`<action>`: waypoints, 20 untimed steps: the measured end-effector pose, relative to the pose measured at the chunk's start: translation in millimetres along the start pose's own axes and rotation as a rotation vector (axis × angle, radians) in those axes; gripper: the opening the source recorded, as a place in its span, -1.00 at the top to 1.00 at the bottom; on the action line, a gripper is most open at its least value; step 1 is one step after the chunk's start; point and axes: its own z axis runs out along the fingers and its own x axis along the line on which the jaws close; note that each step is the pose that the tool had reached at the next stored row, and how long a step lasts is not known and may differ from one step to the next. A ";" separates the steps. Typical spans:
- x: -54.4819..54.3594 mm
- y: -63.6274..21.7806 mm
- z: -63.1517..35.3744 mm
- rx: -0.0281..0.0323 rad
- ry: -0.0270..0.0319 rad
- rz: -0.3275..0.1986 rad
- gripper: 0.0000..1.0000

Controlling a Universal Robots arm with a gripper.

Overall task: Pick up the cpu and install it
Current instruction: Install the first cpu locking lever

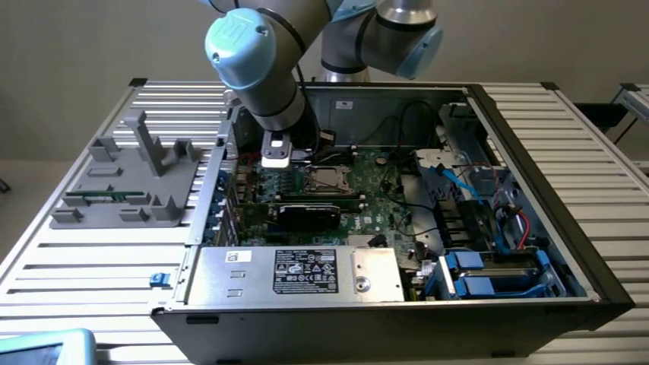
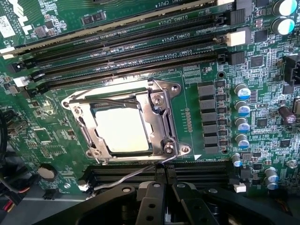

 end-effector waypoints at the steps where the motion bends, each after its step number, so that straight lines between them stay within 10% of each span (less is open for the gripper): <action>1: 0.2 0.1 0.1 0.0001 0.0001 0.000 0.76; 20: 4.9 1.7 2.4 0.0007 0.0029 -0.001 0.76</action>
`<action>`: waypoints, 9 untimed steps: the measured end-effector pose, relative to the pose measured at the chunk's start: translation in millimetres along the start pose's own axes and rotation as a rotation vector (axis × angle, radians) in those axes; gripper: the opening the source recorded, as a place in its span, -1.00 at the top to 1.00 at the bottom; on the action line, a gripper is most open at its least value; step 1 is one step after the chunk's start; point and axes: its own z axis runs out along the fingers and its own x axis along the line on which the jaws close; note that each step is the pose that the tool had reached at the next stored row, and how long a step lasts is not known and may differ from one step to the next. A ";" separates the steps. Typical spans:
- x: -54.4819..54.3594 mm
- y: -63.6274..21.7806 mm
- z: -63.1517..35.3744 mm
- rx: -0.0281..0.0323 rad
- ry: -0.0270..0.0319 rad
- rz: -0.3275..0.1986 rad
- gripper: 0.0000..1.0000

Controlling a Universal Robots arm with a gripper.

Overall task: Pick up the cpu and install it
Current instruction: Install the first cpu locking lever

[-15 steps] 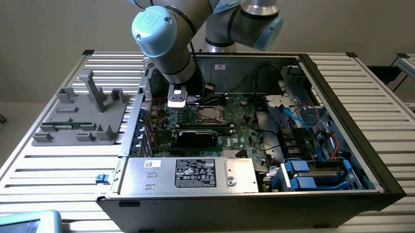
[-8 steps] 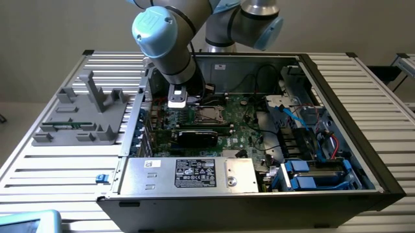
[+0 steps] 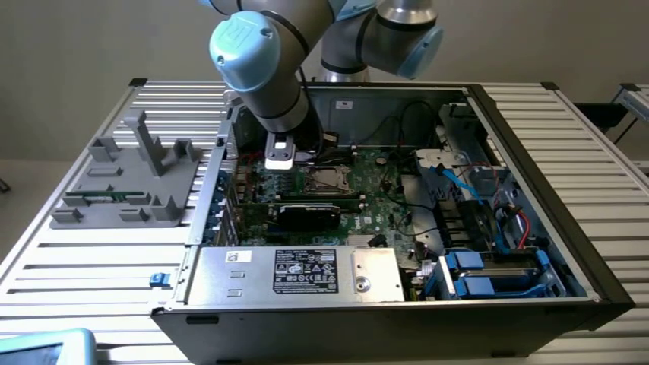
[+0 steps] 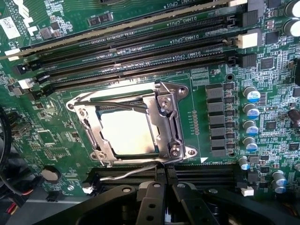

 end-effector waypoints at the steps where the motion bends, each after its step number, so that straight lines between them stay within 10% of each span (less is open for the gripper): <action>1: 0.1 0.0 0.1 0.0002 0.0001 0.000 0.76; 9: 0.1 -0.3 0.3 0.0072 -0.0003 0.004 0.76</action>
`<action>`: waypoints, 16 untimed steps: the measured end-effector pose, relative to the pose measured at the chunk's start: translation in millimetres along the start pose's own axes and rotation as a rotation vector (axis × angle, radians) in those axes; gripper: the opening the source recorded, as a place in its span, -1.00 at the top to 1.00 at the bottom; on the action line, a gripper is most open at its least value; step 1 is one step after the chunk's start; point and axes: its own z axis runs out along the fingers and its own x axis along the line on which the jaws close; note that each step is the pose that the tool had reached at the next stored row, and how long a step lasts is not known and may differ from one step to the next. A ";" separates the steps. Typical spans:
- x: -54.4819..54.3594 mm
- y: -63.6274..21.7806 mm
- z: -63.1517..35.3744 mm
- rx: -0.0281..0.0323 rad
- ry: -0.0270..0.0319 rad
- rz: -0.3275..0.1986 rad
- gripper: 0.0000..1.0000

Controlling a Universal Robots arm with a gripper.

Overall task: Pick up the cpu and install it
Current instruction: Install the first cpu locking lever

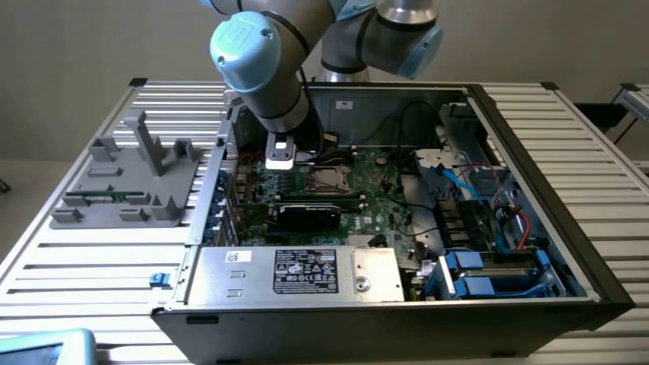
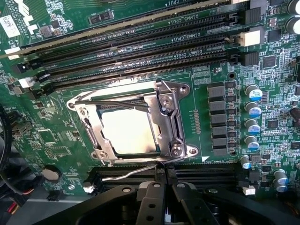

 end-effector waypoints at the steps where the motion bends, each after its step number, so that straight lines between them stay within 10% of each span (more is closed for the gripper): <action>1: 0.0 0.0 0.0 0.0011 0.0001 0.001 0.76; 16: 2.4 0.3 2.2 0.0010 0.0070 0.017 0.76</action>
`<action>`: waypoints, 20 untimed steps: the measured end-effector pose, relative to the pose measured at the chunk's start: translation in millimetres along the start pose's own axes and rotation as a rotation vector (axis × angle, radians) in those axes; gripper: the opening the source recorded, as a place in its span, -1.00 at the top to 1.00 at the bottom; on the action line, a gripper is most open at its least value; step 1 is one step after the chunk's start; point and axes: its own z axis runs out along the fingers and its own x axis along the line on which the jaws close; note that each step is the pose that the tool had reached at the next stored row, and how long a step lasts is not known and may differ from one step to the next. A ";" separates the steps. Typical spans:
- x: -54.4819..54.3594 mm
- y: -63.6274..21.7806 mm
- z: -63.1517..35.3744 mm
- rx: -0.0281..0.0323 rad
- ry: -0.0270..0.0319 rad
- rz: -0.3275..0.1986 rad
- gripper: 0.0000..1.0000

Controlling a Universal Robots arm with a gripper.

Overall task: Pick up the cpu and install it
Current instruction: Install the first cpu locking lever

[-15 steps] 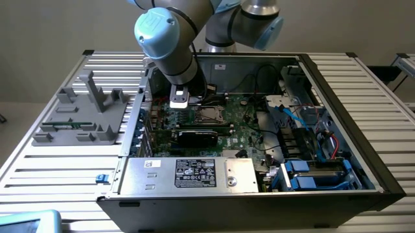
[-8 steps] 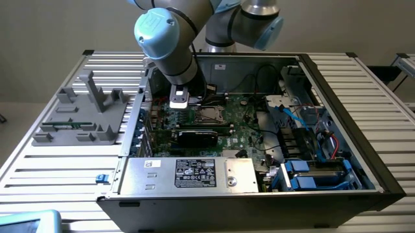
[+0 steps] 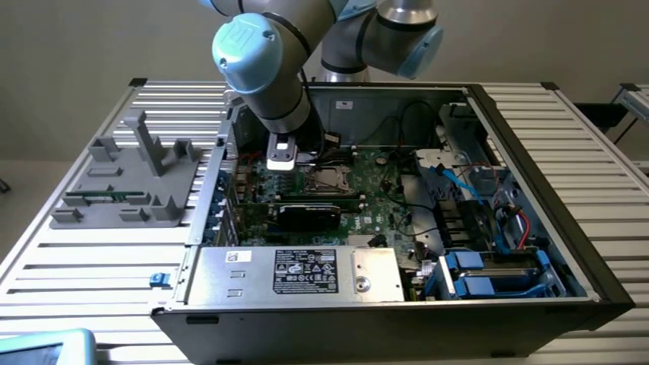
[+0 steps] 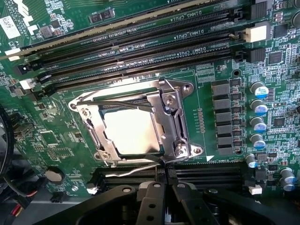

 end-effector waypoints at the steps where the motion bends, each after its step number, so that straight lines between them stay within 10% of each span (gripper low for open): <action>1: 0.3 0.1 0.1 0.0000 0.0001 0.000 0.76; 20: 4.3 1.4 2.2 -0.0007 0.0026 0.005 0.76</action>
